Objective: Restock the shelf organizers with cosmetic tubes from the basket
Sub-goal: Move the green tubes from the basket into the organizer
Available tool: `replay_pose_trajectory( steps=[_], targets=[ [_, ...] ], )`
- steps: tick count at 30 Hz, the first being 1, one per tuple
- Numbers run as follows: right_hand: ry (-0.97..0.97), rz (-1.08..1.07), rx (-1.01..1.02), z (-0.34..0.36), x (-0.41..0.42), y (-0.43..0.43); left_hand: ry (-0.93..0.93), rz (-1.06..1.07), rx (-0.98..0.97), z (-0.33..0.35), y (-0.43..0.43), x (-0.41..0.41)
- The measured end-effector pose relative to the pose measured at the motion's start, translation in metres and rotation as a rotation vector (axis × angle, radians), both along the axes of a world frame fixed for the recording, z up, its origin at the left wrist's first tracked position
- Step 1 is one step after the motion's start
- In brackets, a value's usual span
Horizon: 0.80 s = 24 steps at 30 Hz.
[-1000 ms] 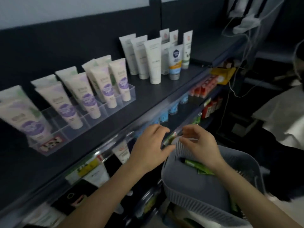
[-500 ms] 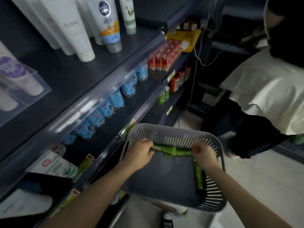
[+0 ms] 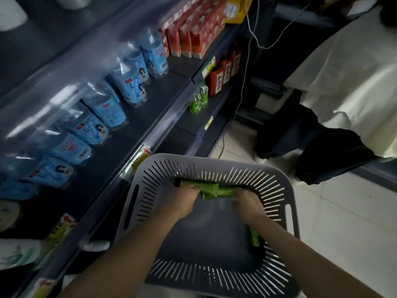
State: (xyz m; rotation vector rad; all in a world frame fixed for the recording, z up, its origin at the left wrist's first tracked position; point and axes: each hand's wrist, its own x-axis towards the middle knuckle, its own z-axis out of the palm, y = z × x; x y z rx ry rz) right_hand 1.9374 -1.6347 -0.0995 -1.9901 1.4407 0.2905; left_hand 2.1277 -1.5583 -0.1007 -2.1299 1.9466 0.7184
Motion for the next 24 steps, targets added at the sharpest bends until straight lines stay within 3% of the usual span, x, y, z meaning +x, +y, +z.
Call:
replay_pose_trajectory(
  steps=[13, 18, 21, 24],
  targets=[
    [0.286, 0.317, -0.185, -0.052, 0.017, 0.003, -0.214, 0.015, 0.022, -0.054, -0.014, -0.001],
    [0.224, 0.336, -0.096, -0.068, 0.018, 0.000, -0.245, -0.018, 0.089, -0.068, -0.002, -0.001],
    [0.209, 0.312, -0.103, -0.075, 0.019, 0.000, -0.173, 0.039, 0.118, -0.067, 0.001, -0.001],
    [0.184, 0.226, -0.067, -0.073, 0.026, 0.005, 0.130, 0.301, 0.134, -0.059, 0.008, 0.002]
  ],
)
